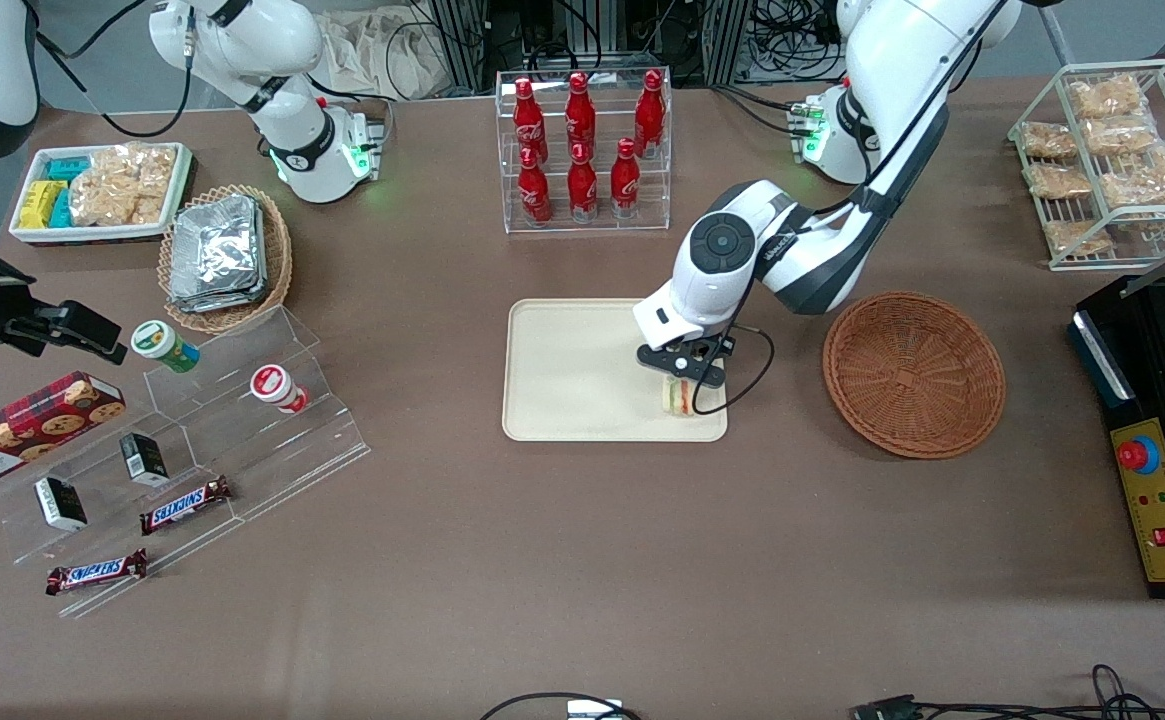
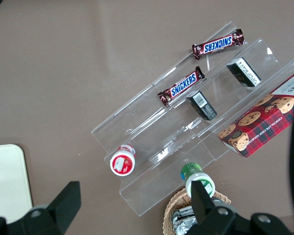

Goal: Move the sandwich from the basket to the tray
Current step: 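Lower the held sandwich onto the cream tray and open the left gripper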

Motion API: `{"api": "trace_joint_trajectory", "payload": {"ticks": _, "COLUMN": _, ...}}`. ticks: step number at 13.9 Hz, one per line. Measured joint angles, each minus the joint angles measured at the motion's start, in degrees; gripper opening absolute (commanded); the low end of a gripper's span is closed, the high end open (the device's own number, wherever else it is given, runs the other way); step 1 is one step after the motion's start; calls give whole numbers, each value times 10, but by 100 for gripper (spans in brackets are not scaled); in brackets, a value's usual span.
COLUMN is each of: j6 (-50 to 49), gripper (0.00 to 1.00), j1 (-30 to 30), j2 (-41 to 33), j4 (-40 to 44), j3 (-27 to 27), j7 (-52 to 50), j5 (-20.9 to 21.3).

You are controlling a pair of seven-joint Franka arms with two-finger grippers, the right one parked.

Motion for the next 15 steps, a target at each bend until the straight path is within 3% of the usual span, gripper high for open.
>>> {"api": "trace_joint_trajectory", "payload": {"ticks": 7, "j6": 10, "gripper": 26, "j1": -6, "j2": 43, "j4": 18, "j3": 0, "j7": -70, "j5": 32}}
{"api": "trace_joint_trajectory", "payload": {"ticks": 8, "j6": 13, "gripper": 31, "j1": -9, "j2": 48, "j4": 18, "j3": 0, "j7": -82, "j5": 41}}
{"api": "trace_joint_trajectory", "payload": {"ticks": 9, "j6": 14, "gripper": 47, "j1": -11, "j2": 52, "j4": 18, "j3": 0, "j7": -93, "j5": 50}}
{"api": "trace_joint_trajectory", "payload": {"ticks": 10, "j6": 15, "gripper": 72, "j1": -13, "j2": 55, "j4": 18, "j3": 0, "j7": -100, "j5": 58}}
{"api": "trace_joint_trajectory", "payload": {"ticks": 11, "j6": 16, "gripper": 85, "j1": -14, "j2": 58, "j4": 18, "j3": 0, "j7": -104, "j5": 61}}
{"api": "trace_joint_trajectory", "payload": {"ticks": 15, "j6": 16, "gripper": 99, "j1": -14, "j2": 59, "j4": 19, "j3": 0, "j7": -106, "j5": 64}}
